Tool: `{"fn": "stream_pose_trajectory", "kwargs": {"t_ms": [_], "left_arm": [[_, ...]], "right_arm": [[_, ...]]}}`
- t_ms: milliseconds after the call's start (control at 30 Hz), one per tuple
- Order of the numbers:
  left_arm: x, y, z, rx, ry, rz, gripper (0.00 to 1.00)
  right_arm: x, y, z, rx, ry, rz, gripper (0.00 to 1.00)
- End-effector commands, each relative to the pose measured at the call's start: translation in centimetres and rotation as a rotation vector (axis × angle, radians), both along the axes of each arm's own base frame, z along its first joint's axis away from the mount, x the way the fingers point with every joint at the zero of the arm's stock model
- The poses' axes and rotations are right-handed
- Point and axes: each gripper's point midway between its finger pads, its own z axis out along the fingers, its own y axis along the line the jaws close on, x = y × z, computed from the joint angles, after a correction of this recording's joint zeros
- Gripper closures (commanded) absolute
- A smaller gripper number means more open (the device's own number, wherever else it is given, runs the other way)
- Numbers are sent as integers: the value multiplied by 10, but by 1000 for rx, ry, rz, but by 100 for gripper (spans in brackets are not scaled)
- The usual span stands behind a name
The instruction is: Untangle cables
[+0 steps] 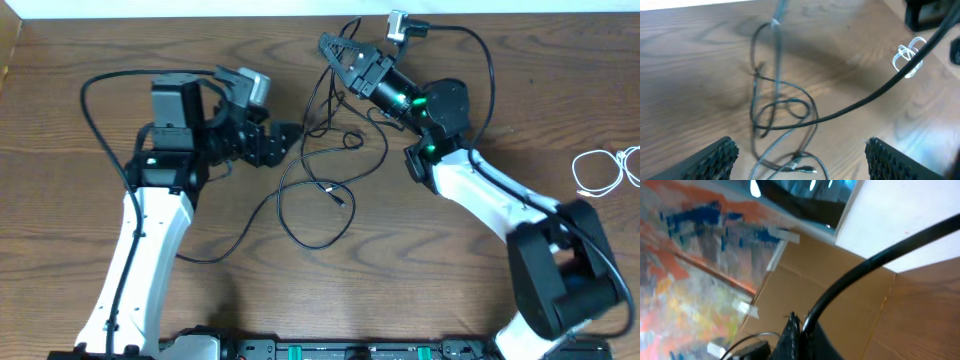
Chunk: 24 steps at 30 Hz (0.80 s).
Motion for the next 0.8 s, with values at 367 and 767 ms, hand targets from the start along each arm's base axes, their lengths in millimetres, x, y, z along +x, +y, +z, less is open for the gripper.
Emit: {"fn": "stream_pose_trajectory", "kwargs": {"t_ms": [367, 767], "left_arm": [[-11, -39, -5, 140, -98, -121, 18], [-21, -59, -6, 144, -118, -197, 20]], "right_arm": [[-29, -7, 70, -13, -130, -19, 99], [-22, -5, 58, -54, -99, -37, 99]]}}
